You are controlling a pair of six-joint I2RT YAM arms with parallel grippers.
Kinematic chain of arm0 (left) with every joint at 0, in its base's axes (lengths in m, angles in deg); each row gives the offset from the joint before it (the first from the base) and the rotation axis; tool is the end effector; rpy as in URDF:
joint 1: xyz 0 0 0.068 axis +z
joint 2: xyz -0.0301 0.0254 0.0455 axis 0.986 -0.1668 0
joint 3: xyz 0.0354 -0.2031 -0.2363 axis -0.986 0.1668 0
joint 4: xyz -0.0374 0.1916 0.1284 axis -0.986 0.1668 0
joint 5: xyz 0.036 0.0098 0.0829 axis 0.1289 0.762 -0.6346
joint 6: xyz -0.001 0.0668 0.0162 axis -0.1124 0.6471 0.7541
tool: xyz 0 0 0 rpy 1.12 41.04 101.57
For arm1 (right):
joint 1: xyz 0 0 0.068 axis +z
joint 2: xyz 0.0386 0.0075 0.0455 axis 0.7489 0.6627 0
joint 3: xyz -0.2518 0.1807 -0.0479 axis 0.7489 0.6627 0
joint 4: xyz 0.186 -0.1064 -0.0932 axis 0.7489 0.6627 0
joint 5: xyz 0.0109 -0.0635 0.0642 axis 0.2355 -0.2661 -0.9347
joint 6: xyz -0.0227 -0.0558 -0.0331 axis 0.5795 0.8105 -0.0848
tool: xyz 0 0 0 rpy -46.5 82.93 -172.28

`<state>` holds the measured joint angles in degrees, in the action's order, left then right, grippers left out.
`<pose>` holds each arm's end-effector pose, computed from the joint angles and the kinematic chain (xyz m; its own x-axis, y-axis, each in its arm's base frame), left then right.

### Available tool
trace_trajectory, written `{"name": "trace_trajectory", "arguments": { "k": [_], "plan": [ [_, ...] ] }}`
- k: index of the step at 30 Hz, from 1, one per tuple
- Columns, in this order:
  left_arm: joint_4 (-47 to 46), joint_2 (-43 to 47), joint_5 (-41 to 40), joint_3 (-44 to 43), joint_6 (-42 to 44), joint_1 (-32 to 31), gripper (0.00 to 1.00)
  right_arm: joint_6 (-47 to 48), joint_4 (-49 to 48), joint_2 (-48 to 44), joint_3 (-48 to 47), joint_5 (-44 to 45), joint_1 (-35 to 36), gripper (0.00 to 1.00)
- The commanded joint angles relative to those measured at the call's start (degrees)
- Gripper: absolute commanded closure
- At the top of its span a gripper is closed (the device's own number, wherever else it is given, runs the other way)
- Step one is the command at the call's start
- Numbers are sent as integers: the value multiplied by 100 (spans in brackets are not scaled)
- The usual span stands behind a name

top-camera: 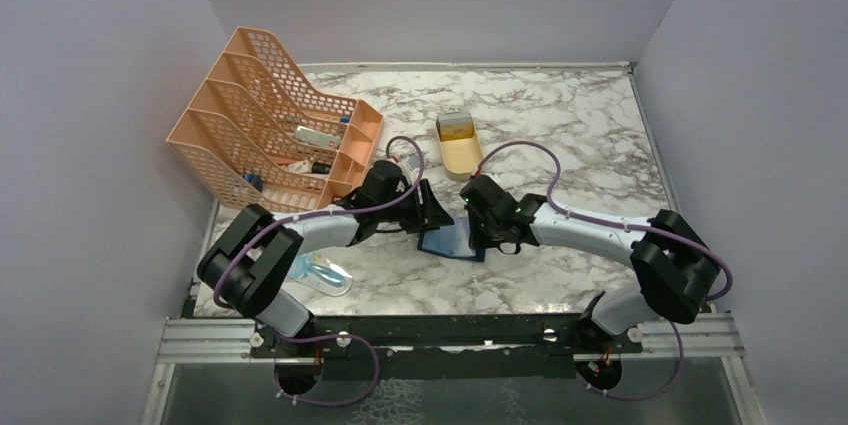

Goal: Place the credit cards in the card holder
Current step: Turn over the card slot in the card holder.

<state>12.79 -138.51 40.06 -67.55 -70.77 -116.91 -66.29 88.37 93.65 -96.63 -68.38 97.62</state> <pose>0.2205 -0.1950 0.2211 -0.9376 -0.2057 -0.2804 0.1279 0.5458 -0.8281 0.1723 0.1874 0.2191 -0.9121 -0.0630 -0.4050 -0.1506 0.9705 0.1882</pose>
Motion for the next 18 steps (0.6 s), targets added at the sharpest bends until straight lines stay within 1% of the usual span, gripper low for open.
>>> {"name": "trace_trajectory", "arguments": {
  "k": [1,5,9,16,18],
  "plan": [
    [-366,85,239,81,-104,-50,52,-23,-145,-209,36,11,1,82],
    [-569,-49,342,73,-193,-72,60,-51,-119,-320,77,60,1,74],
    [-722,-136,415,3,-221,-146,66,-60,-111,-427,116,94,1,69],
    [-792,-467,437,-130,-189,-211,67,-51,2,-775,193,133,1,56],
    [-806,-565,431,-201,-163,-216,67,-35,28,-945,229,101,1,51]
  ]
}}
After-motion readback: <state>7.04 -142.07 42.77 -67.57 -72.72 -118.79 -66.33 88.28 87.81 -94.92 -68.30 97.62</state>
